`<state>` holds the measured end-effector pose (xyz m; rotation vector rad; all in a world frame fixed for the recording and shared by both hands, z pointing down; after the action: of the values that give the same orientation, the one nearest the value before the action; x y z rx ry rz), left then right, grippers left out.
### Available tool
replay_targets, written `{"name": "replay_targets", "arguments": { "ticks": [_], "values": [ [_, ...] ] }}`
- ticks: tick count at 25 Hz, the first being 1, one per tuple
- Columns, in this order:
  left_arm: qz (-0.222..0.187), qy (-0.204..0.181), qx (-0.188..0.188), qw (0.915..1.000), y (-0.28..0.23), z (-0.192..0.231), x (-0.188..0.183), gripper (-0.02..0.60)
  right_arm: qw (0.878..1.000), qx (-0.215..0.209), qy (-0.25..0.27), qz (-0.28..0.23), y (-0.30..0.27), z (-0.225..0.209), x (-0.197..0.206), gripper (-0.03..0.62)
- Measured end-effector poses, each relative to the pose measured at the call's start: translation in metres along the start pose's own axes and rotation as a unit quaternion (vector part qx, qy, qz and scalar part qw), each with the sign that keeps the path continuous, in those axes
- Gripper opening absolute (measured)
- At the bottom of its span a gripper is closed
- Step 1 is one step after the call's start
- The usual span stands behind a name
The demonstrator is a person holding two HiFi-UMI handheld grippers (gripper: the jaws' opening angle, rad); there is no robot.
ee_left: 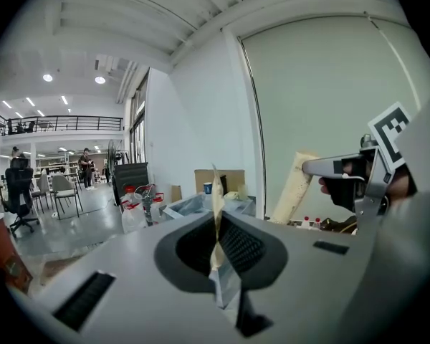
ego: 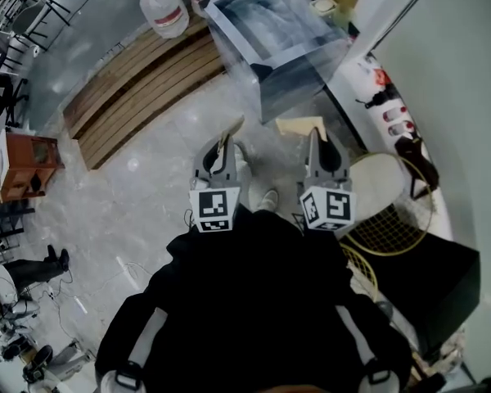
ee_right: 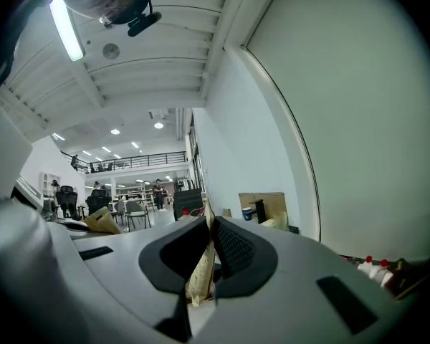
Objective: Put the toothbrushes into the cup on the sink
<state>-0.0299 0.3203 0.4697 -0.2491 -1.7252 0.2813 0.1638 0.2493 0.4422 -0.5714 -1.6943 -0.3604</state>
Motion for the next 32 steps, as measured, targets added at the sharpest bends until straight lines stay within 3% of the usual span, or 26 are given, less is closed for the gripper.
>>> {"name": "replay_targets", "arguments": {
  "ticks": [11, 32],
  "values": [
    [-0.009, 0.016, 0.031, 0.9994, -0.089, 0.019, -0.01, 0.009, 0.999, 0.02, 0.017, 0.024, -0.075, -0.019, 0.003, 0.031],
    [-0.039, 0.019, 0.094, 0.9946, -0.305, 0.143, -0.098, 0.009, 0.995, 0.089, 0.047, 0.006, -0.293, -0.035, -0.057, 0.031]
  ]
}}
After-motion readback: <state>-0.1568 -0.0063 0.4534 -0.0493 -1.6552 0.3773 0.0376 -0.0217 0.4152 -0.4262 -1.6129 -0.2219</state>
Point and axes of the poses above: the fingertips, and each gripper's own axes: y backward along the fingers, z to its left, x out of its underside, the point moved 1 cm from there along y, backward along the fingers, and after that the axes turned 3 degrees about -y, right-handed, at the moved point
